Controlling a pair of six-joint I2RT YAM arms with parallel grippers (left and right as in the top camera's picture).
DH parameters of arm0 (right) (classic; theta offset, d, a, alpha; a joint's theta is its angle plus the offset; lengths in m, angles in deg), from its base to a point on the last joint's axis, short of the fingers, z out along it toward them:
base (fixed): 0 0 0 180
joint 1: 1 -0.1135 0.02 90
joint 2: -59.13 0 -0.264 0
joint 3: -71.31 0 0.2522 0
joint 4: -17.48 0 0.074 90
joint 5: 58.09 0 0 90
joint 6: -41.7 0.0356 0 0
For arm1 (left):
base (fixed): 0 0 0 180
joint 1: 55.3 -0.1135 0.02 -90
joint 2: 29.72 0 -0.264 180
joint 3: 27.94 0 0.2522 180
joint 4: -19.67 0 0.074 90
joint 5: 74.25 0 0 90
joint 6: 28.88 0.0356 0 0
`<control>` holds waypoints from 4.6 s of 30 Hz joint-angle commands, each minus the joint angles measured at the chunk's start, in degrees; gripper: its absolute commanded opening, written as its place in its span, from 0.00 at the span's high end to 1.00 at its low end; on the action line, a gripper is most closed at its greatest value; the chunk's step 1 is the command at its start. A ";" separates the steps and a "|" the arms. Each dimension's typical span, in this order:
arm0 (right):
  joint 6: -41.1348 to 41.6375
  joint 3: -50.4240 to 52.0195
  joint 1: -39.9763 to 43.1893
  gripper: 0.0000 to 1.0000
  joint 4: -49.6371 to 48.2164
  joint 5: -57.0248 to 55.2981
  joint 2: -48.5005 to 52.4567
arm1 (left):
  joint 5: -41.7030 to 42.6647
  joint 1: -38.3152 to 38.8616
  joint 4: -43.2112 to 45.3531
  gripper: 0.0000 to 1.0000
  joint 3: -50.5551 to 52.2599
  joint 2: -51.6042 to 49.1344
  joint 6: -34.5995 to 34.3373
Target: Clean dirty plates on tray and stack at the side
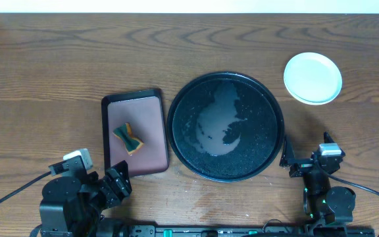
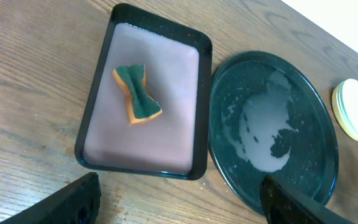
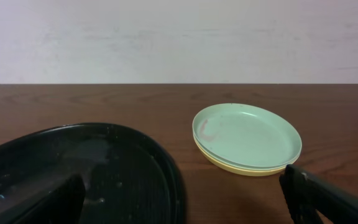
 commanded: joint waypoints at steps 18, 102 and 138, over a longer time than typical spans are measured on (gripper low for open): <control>0.37 0.02 0.63 0.01 0.26 -0.74 -0.39 | -0.48 -0.24 10.29 0.18 5.95 0.63 9.60; 0.37 0.02 0.63 0.01 0.26 -0.74 -0.39 | -1.36 -8.70 59.87 0.18 49.90 22.64 28.24; 0.37 0.02 0.63 0.01 0.26 -0.74 -0.39 | -1.38 -7.96 60.06 0.18 49.90 22.49 28.17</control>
